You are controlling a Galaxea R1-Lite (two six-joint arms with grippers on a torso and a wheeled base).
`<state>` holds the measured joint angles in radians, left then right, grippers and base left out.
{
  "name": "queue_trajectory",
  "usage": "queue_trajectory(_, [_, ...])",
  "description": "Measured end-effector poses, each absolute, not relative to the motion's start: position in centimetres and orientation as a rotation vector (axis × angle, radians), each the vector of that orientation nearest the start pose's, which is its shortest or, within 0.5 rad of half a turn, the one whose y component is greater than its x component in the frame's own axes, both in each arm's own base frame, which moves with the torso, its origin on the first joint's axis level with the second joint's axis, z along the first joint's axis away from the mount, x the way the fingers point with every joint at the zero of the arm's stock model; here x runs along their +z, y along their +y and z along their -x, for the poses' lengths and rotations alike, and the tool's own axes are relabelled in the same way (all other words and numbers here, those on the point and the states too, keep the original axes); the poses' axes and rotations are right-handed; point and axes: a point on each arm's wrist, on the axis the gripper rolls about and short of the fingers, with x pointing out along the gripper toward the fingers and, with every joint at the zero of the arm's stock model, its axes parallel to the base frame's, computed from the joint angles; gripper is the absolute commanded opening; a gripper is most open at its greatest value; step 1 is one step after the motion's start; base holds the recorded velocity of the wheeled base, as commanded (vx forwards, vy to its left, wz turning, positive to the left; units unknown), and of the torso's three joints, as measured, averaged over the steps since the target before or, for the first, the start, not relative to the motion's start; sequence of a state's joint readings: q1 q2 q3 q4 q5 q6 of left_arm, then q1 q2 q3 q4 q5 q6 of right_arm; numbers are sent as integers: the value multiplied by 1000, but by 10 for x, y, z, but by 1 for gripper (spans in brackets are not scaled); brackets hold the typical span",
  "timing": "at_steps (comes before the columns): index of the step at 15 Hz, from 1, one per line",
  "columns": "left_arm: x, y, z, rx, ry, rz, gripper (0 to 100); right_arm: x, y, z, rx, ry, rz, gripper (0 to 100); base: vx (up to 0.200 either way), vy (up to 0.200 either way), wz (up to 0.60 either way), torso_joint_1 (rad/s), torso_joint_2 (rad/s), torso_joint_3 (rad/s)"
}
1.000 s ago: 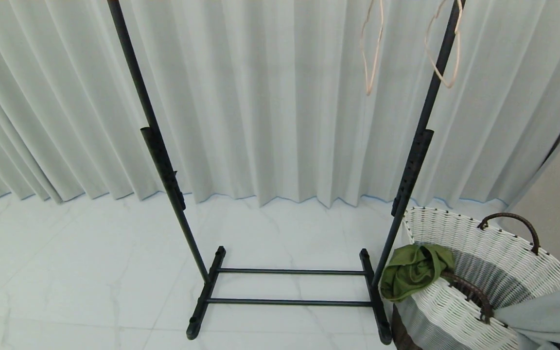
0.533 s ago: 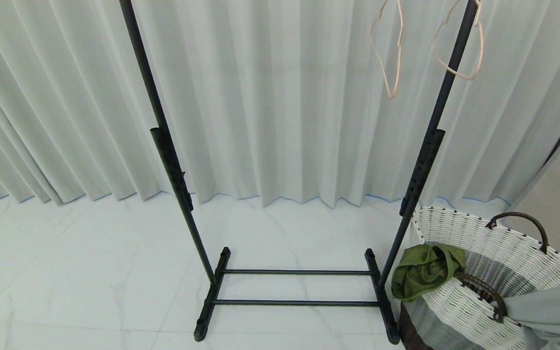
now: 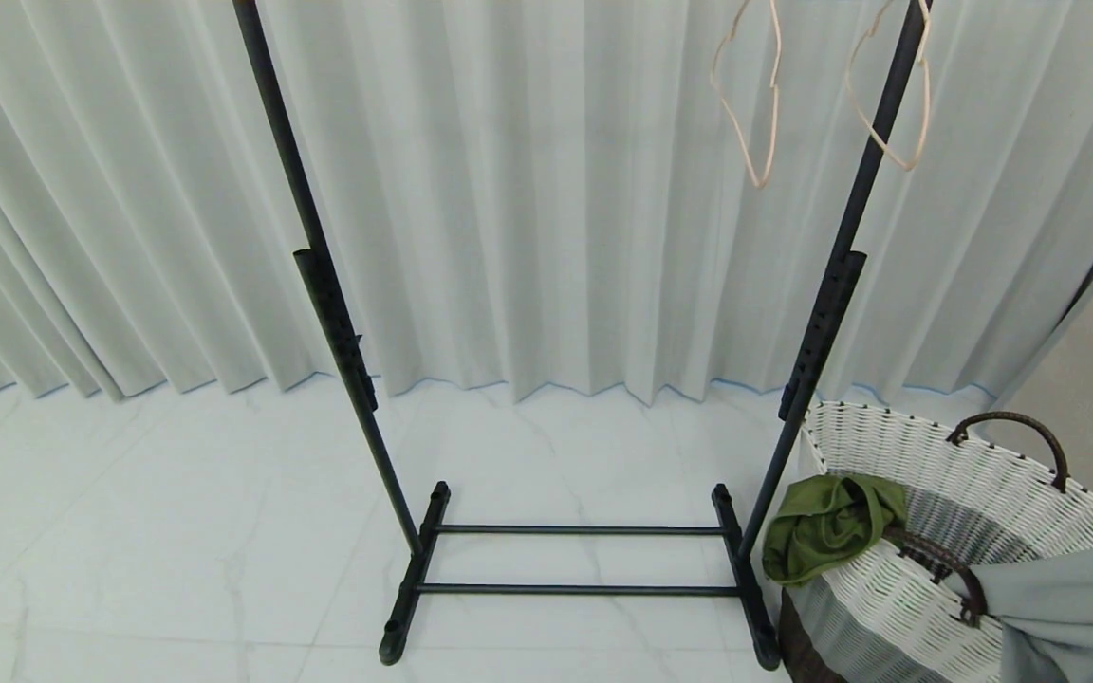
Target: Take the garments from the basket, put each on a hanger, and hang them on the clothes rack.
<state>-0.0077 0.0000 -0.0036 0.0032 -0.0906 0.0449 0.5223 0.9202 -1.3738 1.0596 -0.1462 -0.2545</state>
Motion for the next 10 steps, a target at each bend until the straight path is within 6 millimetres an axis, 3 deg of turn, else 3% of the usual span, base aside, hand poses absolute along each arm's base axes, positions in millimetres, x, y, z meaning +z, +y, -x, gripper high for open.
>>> queue_trajectory(2, [84,-2,25,-123,-42,-31,100,329,22,-33,545,526,367,0,0,0,0,0,0,0])
queue_trajectory(6, [154,-3,31,-231,-149,-13,100,345,63,-58,693,442,171,0,0,0,0,0,0,0])
queue_trajectory(10, [229,-6,-7,-411,-85,9,100,347,94,-81,708,418,97,0,0,0,0,0,0,0])
